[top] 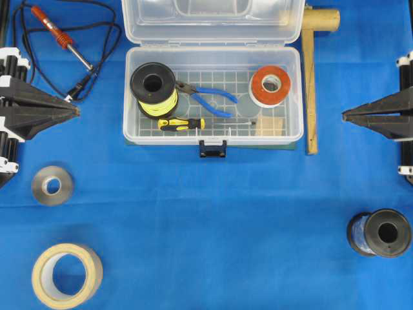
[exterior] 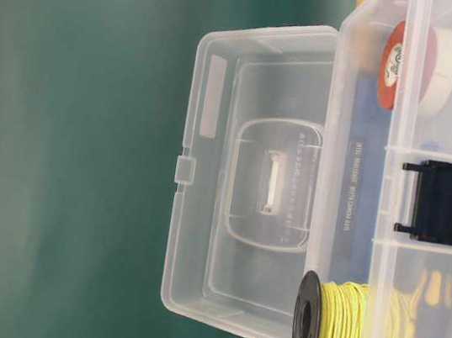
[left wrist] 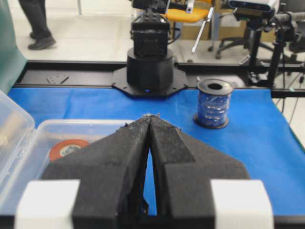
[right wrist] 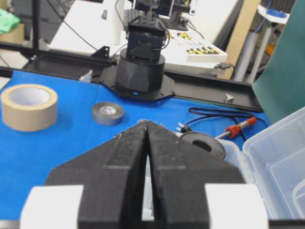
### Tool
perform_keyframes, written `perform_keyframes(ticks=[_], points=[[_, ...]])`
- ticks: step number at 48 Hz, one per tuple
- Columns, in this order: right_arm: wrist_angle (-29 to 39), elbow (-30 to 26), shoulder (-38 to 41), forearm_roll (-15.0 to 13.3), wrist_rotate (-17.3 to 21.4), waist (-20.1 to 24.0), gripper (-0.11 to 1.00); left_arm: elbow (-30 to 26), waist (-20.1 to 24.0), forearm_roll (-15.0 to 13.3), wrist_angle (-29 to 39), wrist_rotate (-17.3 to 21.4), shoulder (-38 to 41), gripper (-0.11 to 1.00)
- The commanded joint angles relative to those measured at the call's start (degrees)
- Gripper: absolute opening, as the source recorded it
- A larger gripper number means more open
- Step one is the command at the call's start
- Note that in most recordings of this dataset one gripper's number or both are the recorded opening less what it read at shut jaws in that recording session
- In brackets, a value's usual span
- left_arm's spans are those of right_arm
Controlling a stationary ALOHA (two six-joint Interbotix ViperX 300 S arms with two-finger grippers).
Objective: Pick the nipper from the toolbox among several items.
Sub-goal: 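Reach the right gripper into the toolbox toward the blue-handled pliers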
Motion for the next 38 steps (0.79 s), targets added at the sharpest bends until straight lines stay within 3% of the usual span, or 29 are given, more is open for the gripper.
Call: perform_keyframes(ticks=[1,10,26,31,38], points=[[-0.3,-2.5,0.4,0.3,0.2,-1.2,0.0,-1.1,0.0,-1.7,-0.3,0.4,0.5,0.0],[4.7,-8.1,4.7,0.3,0.3,-4.2,0.0,-1.1,0.0,-1.7,-0.3,0.4,0.7,0.0],[20.2,-23.3,26.2,0.3,0.6,-11.3,0.01,-1.1,0.3,-1.7,-0.4,0.4,0.8,0.0],[25.1,-28.0,33.3,0.1,0.4,-12.7,0.21,-1.1,0.4,-1.7,-0.4,0.4,0.8,0.0],[34.4,-36.0,43.2,-0.4,-0.4,-14.2,0.65,-1.0,0.4,-1.7,-0.5,0.2,0.9,0.0]])
